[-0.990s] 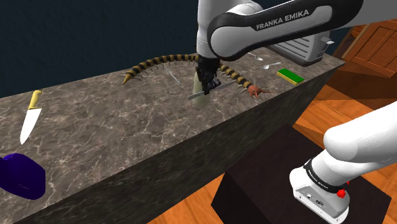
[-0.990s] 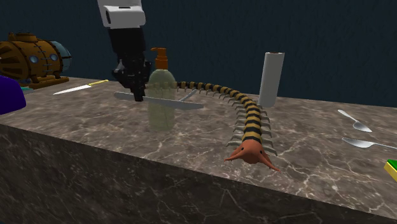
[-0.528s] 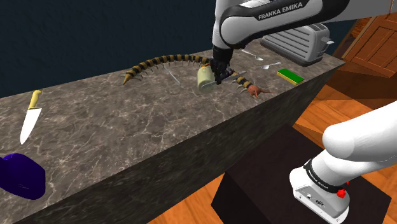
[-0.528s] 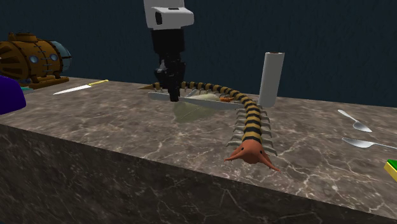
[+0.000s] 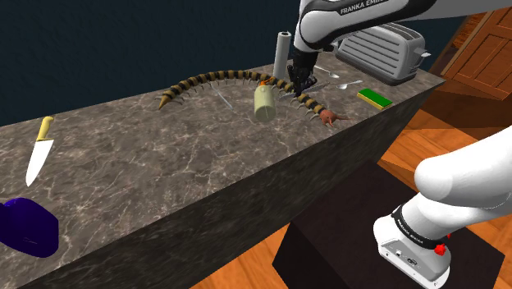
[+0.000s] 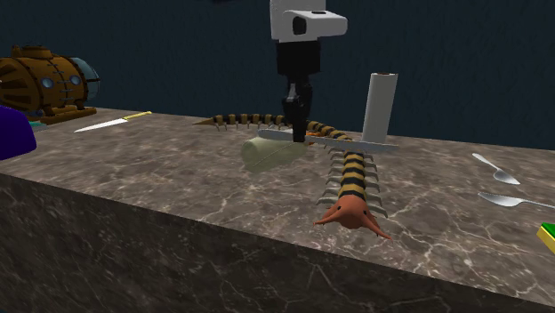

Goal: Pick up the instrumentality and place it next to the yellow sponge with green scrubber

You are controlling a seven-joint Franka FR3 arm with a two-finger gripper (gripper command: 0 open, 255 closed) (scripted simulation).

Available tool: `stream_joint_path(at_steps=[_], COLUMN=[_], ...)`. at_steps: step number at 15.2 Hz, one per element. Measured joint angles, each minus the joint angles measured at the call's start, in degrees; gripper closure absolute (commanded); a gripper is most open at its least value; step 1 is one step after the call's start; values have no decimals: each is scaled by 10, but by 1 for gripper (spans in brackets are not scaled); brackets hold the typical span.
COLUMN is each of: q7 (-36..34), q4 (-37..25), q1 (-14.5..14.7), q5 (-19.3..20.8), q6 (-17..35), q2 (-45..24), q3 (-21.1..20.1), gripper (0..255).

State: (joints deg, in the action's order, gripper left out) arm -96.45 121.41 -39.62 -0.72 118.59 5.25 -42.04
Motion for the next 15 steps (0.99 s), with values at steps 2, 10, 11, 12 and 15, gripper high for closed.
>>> stream_joint_path(at_steps=[2, 10, 11, 12, 15], q7=[13, 81, 87, 93, 114], q4=[-20, -101, -113, -127, -172], q1=[-12, -56, -59, -62, -73], q5=[17, 67, 74, 80, 101], q6=[-3, -20, -23, -28, -39], q2=[-22, -98, -111, -120, -160], q3=[10, 54, 59, 63, 78], gripper=[255, 255, 255, 255, 255])
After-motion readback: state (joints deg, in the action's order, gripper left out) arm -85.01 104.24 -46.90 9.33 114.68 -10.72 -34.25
